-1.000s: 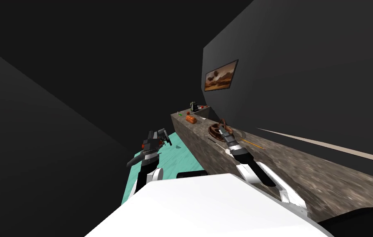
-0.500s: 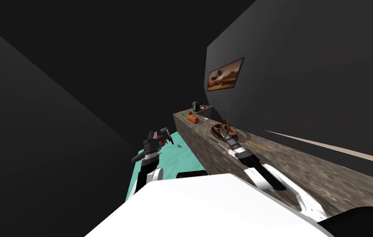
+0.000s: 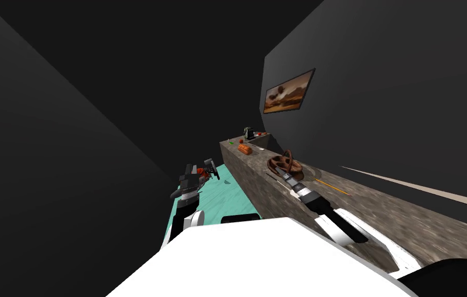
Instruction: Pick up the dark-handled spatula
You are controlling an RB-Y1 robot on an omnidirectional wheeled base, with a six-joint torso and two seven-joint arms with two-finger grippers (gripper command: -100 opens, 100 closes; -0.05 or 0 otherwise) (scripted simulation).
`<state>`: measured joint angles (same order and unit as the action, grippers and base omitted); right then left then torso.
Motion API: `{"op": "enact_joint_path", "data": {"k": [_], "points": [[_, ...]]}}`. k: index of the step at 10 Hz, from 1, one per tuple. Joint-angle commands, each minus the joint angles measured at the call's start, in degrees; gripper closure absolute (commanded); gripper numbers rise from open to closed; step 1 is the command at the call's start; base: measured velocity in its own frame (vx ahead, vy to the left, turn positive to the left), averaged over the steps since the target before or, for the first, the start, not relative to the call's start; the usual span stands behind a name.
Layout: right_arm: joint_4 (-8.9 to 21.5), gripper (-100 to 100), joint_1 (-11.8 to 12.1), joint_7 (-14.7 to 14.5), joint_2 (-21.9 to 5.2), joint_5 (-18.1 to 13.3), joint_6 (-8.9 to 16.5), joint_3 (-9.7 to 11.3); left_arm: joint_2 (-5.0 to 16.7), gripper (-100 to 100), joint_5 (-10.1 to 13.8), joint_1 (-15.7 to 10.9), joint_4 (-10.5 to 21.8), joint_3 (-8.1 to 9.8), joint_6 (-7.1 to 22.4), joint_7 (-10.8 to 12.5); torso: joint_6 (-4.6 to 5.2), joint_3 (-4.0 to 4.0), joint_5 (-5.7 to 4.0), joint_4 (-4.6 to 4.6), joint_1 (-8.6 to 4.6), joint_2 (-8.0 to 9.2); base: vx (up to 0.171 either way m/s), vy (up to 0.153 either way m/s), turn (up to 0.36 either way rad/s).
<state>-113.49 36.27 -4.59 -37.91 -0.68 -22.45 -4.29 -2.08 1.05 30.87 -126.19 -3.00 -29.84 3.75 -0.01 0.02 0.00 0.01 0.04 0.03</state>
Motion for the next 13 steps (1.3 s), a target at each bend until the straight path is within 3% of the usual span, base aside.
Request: {"op": "enact_joint_path", "data": {"k": [1, 10, 11, 12, 13], "points": [[0.18, -100, 0.86, 0.33, -2.18, 0.16, 0.14, -0.32, 0.0, 0, 0.0, 0.0, 0.0, 0.0, 0.0, 0.0, 0.0, 0.0, 0.0, 0.0, 0.0, 0.0, -0.01, 0.015, 0.053], [9.45, -100, 6.33, 1.04, -16.03, -1.1, -0.73, 1.24, 0.0, 0, 0.0, 0.01, 0.0, 0.01, 0.0, 0.0, 0.02, -0.03, -0.01, 0.0, -0.07, -0.05, -0.001, 0.003, 0.108], [9.45, -100, 6.33, 1.04, -17.01, -1.1, -0.73, 1.24, 0.0, 0, 0.0, 0.0, 0.0, 0.0, 0.0, 0.0, 0.0, -0.04, -0.02, -0.01, -0.08, -0.07, 0.003, -0.007, 0.077], [11.39, -100, 7.4, 1.2, -19.07, -1.48, -0.91, 1.7, 0.0, 0, 0.0, 0.01, 0.0, 0.01, 0.0, 0.0, 0.03, -0.03, -0.02, -0.01, -0.08, -0.06, 0.004, -0.003, 0.135], [11.39, -100, 7.4, 1.2, -20.08, -1.48, -0.91, 1.7, 0.0, 0, 0.0, 0.01, 0.0, 0.01, 0.0, 0.0, 0.01, -0.04, -0.01, -0.01, -0.08, -0.07, 0.003, -0.006, 0.083]]}}
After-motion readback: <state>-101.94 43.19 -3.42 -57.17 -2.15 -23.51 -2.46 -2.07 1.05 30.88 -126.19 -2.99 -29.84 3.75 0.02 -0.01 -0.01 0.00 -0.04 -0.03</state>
